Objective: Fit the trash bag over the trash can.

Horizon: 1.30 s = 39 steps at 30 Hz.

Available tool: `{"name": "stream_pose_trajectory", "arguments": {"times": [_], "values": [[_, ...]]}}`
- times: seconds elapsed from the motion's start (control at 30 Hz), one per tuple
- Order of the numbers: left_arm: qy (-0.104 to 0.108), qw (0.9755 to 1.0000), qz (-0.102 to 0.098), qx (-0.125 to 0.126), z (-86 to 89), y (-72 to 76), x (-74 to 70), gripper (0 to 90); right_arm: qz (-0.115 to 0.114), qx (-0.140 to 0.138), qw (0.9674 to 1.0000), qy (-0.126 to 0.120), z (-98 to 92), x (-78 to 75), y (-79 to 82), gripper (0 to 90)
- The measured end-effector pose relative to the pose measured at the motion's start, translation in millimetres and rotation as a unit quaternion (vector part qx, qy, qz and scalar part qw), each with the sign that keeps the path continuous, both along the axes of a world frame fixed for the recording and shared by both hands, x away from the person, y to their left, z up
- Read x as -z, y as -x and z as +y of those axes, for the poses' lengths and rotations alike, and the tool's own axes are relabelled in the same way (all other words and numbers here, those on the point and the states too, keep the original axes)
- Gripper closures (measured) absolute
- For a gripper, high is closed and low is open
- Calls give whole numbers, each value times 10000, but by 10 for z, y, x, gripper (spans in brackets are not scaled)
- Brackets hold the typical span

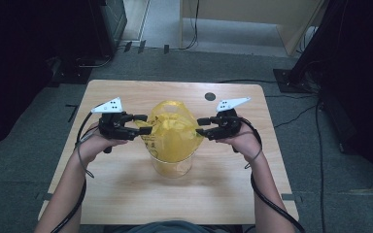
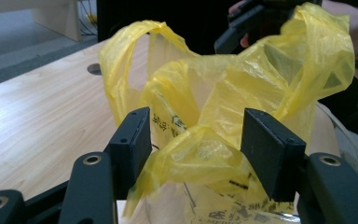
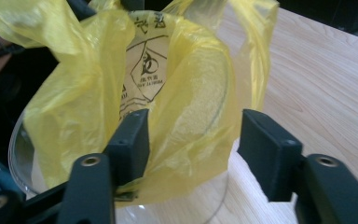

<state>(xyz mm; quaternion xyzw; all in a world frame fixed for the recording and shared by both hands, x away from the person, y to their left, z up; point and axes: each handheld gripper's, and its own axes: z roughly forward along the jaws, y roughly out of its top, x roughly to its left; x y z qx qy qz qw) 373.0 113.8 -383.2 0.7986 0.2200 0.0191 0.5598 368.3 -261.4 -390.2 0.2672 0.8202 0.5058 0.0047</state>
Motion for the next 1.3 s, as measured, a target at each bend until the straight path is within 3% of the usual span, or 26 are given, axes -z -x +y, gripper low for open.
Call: {"name": "stream_pose_trajectory", "arguments": {"times": [0.1, 0.17, 0.23, 0.3, 0.5, 0.6, 0.7, 0.8, 0.93, 1.07, 1.17, 1.3], "values": [[195, 9995, 167, -169, 41, -18, -24, 417, -9, 5, 10000, -85, -12, -45, 23, 364], [70, 9995, 98, -307, 26, -22, -36, 446, -92, -2, 9999, -66, 2, -91, 46, 363], [24, 9995, 49, -303, -12, -27, -53, 463, -198, 79, 9997, -91, 31, -124, 56, 356], [3, 9998, 57, -204, -43, -38, -89, 465, -159, 128, 9996, -169, 71, -144, 48, 355], [-157, 9998, 37, -77, -80, -114, -243, 467, -256, 43, 9997, -36, 116, -226, 36, 362], [-342, 9993, -1, -116, -132, -188, -327, 525, -207, 143, 9997, 17, 94, -224, 18, 366], [-305, 9995, -17, -83, -205, -266, -412, 577, -181, 193, 9996, 6, 82, -217, 1, 372], [-592, 9982, 71, -48, -330, -353, -413, 613, -109, 186, 9998, 10, 109, -232, -38, 414], [-1108, 9935, 240, 99, -457, -400, -314, 625, -73, 181, 9998, 32, 170, -241, -68, 380], [-1357, 9898, 328, 290, -448, -307, -184, 560, -71, 73, 9997, 243, 189, -202, -15, 332], [-1306, 9907, 218, 317, -370, -170, -168, 475, -81, -24, 9991, 406, 164, -179, 66, 308], [-1198, 9922, 127, 334, -293, -18, -177, 399, -141, -108, 9992, 357, 119, -205, 185, 287]]}}
